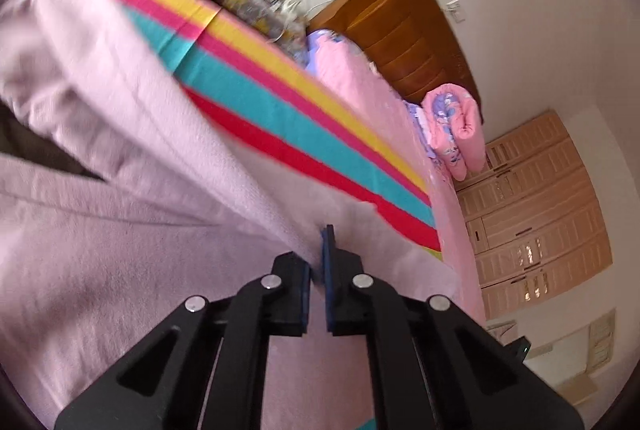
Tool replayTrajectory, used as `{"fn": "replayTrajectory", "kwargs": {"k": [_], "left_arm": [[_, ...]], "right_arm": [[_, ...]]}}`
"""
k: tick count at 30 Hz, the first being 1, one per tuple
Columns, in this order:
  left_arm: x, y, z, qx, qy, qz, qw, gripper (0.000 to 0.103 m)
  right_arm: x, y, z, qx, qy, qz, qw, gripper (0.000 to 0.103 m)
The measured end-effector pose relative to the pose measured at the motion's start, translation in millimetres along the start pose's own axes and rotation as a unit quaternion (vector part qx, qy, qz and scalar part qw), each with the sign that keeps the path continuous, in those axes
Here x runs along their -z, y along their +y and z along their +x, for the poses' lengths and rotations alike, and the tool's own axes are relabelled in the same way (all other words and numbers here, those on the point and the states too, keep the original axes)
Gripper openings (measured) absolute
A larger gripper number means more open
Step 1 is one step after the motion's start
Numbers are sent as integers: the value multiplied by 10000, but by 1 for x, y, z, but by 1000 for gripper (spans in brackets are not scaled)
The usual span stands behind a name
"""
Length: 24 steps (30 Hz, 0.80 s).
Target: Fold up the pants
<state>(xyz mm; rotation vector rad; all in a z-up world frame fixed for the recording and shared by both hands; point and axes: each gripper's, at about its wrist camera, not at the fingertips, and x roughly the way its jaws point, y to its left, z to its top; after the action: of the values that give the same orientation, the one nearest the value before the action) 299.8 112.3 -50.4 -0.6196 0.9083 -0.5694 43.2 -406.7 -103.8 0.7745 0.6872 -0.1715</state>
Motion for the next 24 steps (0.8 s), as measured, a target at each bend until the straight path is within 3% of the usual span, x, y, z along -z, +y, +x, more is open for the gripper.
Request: {"fn": "replayTrajectory", "kwargs": {"k": [3,6,11,13,18,23,24], "left_arm": [[18,-45,-55,187,-230,643,9975,5],[60,-45,-77,21,-38,770,9970,5],[117,24,-28,-530,664,-49,9964,5],[128,36,-18,-676,653,-122,9955,5],[127,33,-29,-508,484,-53,9975,6],[142,46,-18,-702,746,-140,9946,6],[145,51,-18,-602,683,-214,9956,8]], "right_arm": [[-22,-2,-19,-245,-159,16,9996,15],[-17,-19,-30,-372,31,82,9993,15],[20,-64,-2,-175,520,569,9969,15],[22,-62,-3,-187,378,501,9979,15],[20,-46,-25,-102,93,58,9999,15],[28,-59,-12,80,196,295,9993,13],[29,-58,-13,116,163,251,9995,13]]}}
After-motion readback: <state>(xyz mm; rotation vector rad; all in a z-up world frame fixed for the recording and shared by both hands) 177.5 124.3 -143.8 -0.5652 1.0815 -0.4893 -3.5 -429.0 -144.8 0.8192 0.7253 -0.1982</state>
